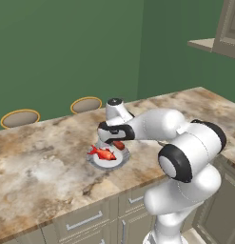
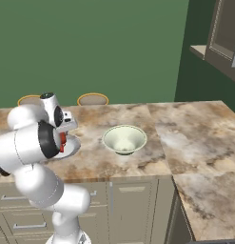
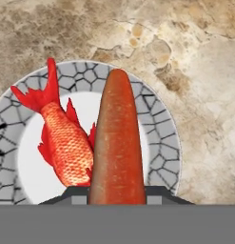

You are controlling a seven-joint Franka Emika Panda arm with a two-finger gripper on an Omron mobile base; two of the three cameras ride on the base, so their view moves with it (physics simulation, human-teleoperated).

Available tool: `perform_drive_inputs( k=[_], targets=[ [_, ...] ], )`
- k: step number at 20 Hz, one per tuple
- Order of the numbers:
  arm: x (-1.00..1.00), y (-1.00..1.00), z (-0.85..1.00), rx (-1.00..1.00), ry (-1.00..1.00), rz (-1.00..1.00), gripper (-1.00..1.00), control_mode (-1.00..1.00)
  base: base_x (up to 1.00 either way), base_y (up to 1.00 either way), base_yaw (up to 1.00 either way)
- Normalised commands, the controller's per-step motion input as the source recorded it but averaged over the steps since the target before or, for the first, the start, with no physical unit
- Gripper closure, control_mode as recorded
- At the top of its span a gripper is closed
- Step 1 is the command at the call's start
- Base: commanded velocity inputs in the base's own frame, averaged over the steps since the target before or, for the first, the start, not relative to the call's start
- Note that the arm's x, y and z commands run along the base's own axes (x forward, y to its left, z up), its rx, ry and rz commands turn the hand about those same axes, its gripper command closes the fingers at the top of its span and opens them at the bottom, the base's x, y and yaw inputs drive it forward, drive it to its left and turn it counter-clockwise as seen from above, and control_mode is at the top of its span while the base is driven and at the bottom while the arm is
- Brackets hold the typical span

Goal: Place the fish on the plate and place the carrot on the same plate.

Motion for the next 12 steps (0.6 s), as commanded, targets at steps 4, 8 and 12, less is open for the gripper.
perform_drive_inputs(
  k=[4,8,12],
  targets=[
    [0.01,0.0,-0.21,0.0,0.0,0.0,1.0,-1.0,0.0,0.0,0.0],
    [0.01,0.0,-0.24,0.0,0.0,0.0,1.0,-1.0,0.0,0.0,0.0],
    [0.0,0.0,-0.26,0.0,0.0,0.0,1.0,-1.0,0.0,0.0,0.0]
  ],
)
